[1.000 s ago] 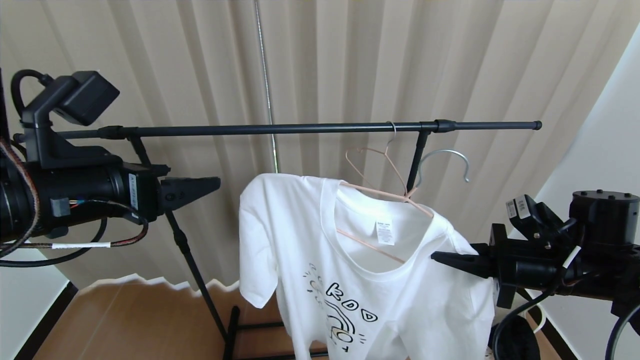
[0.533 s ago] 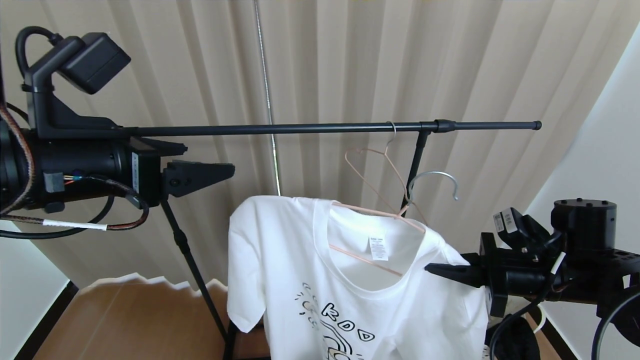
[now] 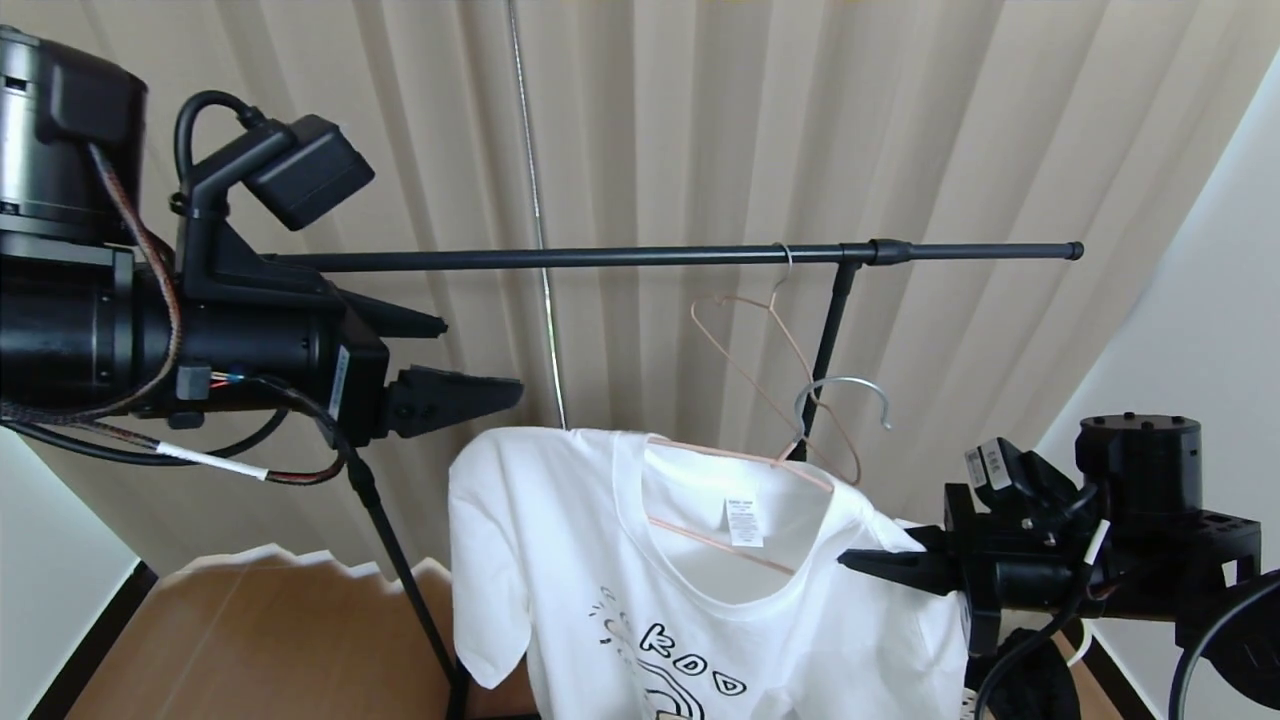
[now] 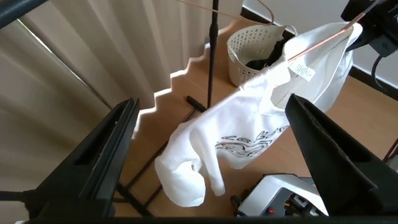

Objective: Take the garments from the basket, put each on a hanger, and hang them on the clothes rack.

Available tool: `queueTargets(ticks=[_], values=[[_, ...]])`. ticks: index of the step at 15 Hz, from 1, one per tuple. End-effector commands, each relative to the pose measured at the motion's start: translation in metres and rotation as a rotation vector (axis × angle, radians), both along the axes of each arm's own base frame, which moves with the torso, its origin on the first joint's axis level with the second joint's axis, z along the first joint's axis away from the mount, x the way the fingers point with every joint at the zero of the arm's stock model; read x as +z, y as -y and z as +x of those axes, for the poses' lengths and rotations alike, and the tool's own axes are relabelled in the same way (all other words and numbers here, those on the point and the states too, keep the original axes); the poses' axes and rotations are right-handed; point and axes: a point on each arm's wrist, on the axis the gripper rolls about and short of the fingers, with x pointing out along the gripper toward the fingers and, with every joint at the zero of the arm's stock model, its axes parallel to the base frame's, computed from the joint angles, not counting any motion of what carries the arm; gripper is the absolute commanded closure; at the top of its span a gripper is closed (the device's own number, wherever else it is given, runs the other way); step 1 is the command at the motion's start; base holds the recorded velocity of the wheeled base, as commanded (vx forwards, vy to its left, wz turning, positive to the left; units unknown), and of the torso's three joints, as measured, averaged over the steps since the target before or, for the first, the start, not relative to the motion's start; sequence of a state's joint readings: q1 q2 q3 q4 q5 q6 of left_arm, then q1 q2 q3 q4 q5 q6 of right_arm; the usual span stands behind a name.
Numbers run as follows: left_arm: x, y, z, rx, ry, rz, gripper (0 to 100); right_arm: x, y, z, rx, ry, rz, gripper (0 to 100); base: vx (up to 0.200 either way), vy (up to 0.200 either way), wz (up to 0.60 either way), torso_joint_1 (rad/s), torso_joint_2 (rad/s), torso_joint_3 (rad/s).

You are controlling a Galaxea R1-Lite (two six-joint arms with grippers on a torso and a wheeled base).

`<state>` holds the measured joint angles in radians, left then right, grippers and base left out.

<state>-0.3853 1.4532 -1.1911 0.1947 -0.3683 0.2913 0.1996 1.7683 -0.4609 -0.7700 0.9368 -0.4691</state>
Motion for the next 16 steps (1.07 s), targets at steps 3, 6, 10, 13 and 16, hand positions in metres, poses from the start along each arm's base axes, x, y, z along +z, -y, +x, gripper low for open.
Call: queueTargets(ticks=[3, 6, 10, 13, 16], values=[[-0.014, 0.026, 0.018, -0.084, -0.027, 0.048, 0, 0.0, -0.002, -0.002, 0.01, 0.002, 0.0, 100, 0.0, 0.0, 0.0, 0.0, 0.0, 0.0], [-0.013, 0.043, 0.023, -0.179, -0.025, 0.042, 0, 0.0, -0.003, -0.003, 0.021, 0.013, -0.006, 100, 0.0, 0.0, 0.0, 0.0, 0.0, 0.0], [-0.007, 0.049, 0.021, -0.308, -0.042, 0.077, 0, -0.002, -0.006, -0.003, 0.033, 0.014, -0.008, 100, 0.0, 0.0, 0.0, 0.0, 0.0, 0.0], [-0.008, 0.047, 0.018, -0.342, -0.035, 0.118, 0, -0.003, -0.008, -0.005, 0.057, 0.021, -0.01, 100, 0.0, 0.0, 0.0, 0.0, 0.0, 0.0], [-0.013, 0.045, 0.014, -0.393, -0.031, 0.189, 0, -0.004, -0.012, -0.007, 0.085, 0.016, -0.005, 100, 0.0, 0.0, 0.0, 0.0, 0.0, 0.0]])
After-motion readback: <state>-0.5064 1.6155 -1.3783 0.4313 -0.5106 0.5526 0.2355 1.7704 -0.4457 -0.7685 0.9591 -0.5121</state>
